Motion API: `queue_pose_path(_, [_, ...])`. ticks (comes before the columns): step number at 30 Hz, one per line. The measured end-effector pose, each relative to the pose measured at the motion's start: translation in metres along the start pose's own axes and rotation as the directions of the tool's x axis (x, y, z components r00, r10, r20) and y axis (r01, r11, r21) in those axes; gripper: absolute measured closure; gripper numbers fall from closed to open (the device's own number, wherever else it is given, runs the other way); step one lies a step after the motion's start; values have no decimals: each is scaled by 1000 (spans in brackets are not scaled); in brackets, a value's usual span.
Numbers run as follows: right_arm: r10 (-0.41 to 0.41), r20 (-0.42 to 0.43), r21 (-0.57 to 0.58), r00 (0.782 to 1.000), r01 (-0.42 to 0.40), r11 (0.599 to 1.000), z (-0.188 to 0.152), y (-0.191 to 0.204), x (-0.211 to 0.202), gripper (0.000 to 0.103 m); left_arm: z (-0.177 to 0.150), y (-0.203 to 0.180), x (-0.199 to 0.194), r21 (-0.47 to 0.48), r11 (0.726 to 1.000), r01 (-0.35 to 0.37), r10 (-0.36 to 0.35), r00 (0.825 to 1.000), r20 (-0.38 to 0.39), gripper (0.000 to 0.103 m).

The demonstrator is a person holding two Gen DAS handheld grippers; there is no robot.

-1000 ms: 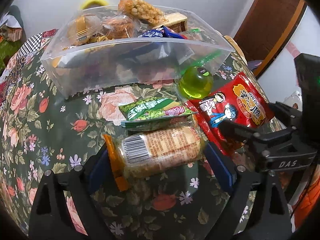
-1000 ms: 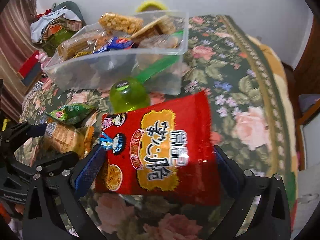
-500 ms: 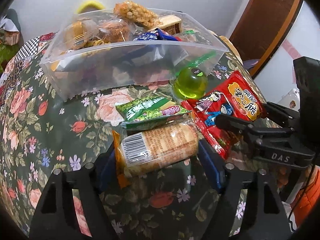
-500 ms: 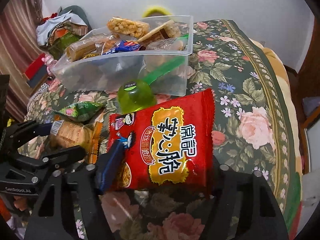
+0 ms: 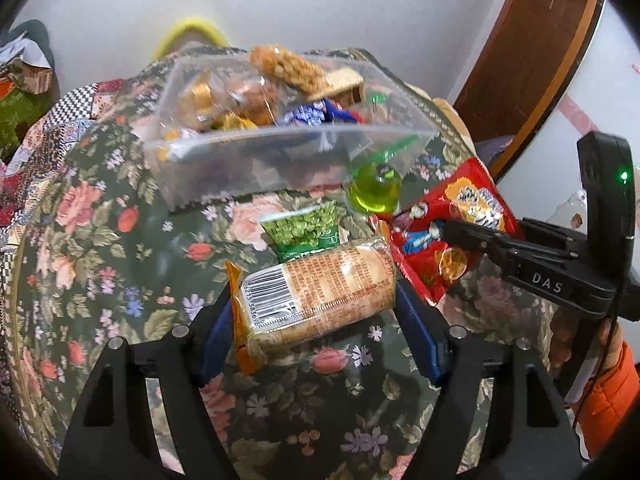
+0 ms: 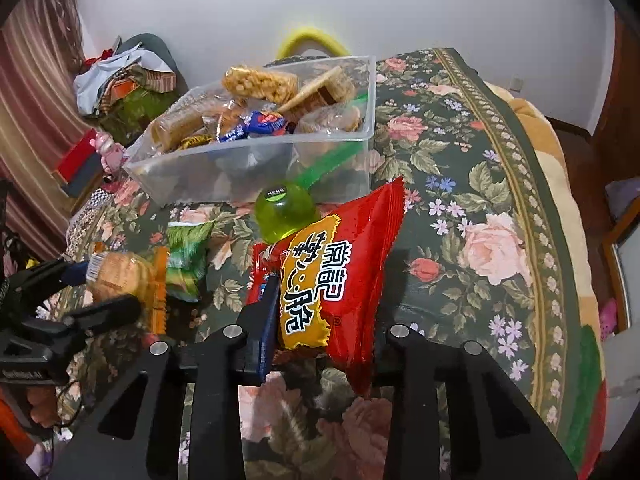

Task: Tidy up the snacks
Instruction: 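Carry both held snacks into the clear box and open both tools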

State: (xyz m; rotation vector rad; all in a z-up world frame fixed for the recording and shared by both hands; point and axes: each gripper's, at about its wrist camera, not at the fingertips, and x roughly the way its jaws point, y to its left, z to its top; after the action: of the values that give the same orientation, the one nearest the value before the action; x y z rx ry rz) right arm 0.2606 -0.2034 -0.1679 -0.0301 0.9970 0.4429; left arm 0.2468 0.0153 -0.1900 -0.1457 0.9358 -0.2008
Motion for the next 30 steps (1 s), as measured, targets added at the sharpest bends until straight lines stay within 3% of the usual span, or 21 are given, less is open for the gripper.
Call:
queue_pose_path(4, [9,27,1,1000,-9,1000,4,3,-12,80,6,4,-15,4,1000,-12,12,1000,28,29])
queue_pose_path(18, [13,149,-14,989,-11,1000,32,14,-51,81,30,9,-42,-7,999,-44,45,993,111,29])
queue_pose_path(30, [38,210,-21,977,-34,999,70,21,-37,81,78,12,-36,-5,998,-66,66,983,170,29])
